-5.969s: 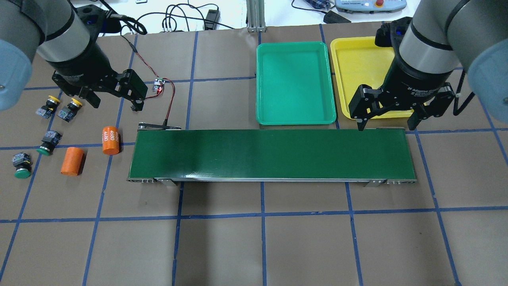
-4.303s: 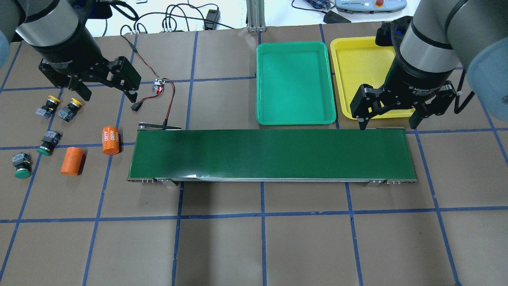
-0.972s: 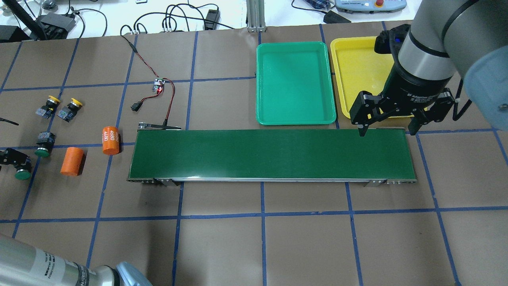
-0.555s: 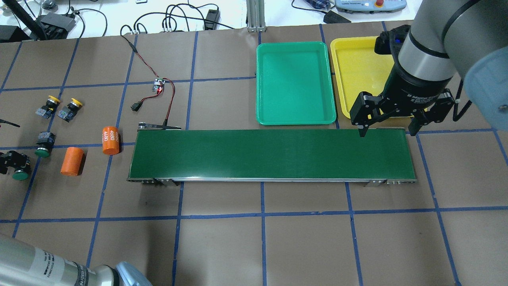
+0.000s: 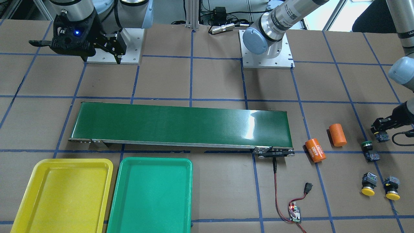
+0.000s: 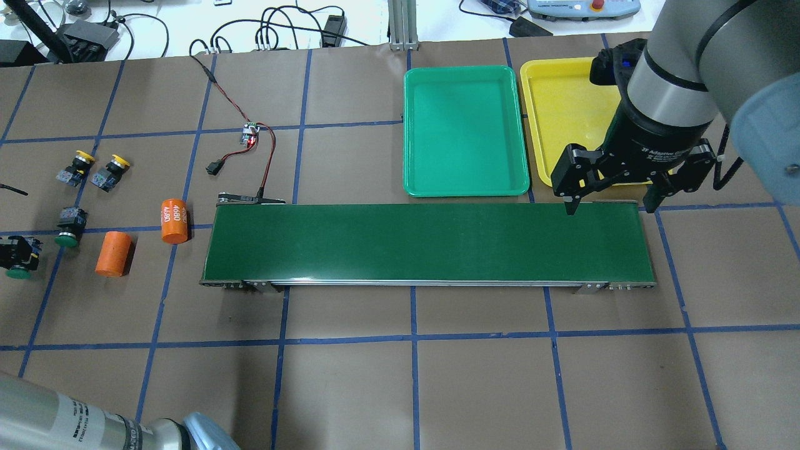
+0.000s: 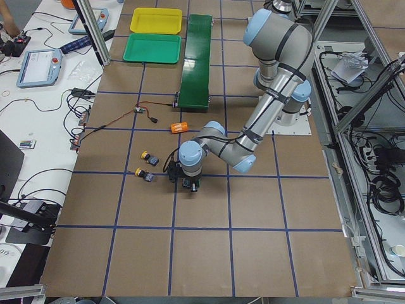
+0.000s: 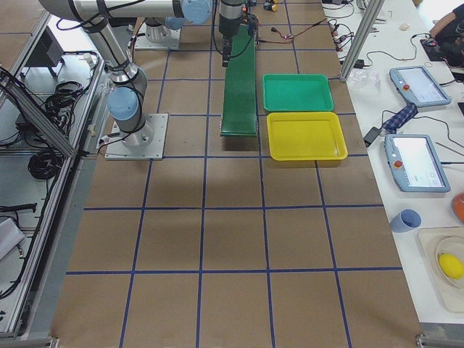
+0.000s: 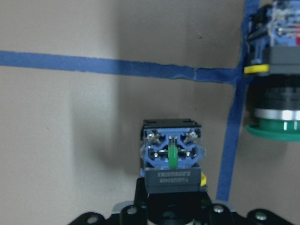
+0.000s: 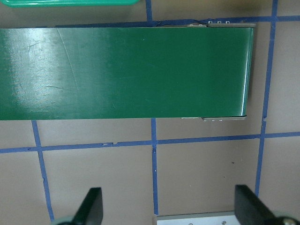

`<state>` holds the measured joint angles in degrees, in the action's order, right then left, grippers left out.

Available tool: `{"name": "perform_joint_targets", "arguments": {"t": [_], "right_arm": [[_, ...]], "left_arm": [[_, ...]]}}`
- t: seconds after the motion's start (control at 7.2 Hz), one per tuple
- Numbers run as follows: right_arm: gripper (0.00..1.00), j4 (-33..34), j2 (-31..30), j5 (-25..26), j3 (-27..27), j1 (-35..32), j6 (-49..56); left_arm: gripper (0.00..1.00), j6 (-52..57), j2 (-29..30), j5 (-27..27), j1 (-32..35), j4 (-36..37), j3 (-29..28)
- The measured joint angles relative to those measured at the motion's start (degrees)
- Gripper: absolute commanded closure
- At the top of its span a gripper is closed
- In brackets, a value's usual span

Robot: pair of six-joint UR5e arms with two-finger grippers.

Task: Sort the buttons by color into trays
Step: 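Carry the green-capped button onto the belt and open the left gripper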

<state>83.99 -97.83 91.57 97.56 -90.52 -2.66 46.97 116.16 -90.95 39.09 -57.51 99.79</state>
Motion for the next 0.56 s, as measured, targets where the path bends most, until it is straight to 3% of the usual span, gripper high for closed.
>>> {"name": "perform_joint_targets", "arguments": {"t": [0.28,0.56], "right_arm": [[0.0,0.6,0.0,-0.3,-0.1,0.0,0.0],[0.0,0.1,0.1,-0.2,0.0,0.1,-0.2]], "left_arm": [[1.0,-0.7,-9.2,0.1,6.1,-9.5,0.5],[1.0,-3.4,-16.2,0.7,16.1,-12.7,3.3]]}}
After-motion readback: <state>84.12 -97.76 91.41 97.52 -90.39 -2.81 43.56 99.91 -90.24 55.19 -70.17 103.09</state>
